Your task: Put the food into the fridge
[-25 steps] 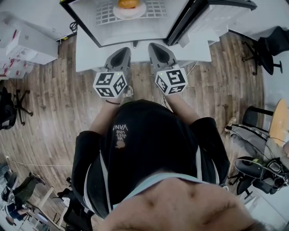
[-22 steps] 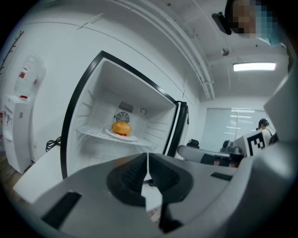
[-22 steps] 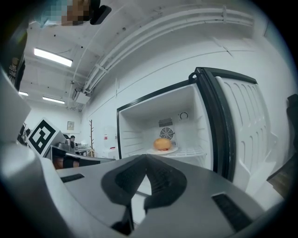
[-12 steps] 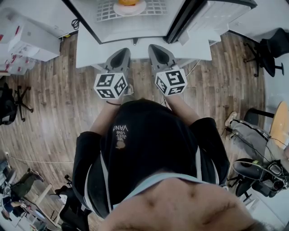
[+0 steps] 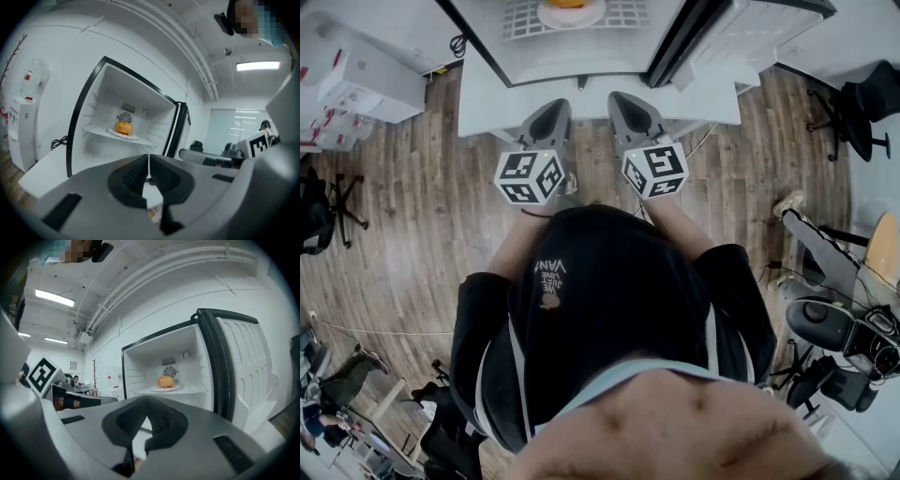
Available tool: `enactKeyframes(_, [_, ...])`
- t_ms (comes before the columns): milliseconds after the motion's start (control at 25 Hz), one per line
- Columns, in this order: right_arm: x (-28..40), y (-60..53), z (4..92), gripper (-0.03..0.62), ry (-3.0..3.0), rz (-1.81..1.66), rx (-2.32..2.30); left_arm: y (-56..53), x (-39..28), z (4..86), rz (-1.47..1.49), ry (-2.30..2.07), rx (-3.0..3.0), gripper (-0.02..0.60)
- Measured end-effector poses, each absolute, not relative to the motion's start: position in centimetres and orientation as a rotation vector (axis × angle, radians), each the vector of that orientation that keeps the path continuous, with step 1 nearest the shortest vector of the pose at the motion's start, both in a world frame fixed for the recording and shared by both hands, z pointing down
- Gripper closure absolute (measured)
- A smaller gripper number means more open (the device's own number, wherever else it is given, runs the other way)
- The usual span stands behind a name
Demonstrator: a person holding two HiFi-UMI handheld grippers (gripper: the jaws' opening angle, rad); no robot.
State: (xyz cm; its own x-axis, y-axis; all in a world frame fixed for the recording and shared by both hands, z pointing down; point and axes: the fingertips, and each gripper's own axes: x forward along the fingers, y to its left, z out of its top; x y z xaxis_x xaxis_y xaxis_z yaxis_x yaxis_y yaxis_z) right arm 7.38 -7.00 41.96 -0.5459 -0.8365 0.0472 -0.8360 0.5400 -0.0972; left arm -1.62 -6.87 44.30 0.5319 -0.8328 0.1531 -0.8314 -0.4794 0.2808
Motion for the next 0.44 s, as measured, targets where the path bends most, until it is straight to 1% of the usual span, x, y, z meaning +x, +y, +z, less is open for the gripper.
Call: enactKeyframes(440, [7.02,-6.70,42.11,0.582,2.761,-0.163,-1.486,-6.52,-1.90,44.42,-0.011,-1.383,2.454,0.558])
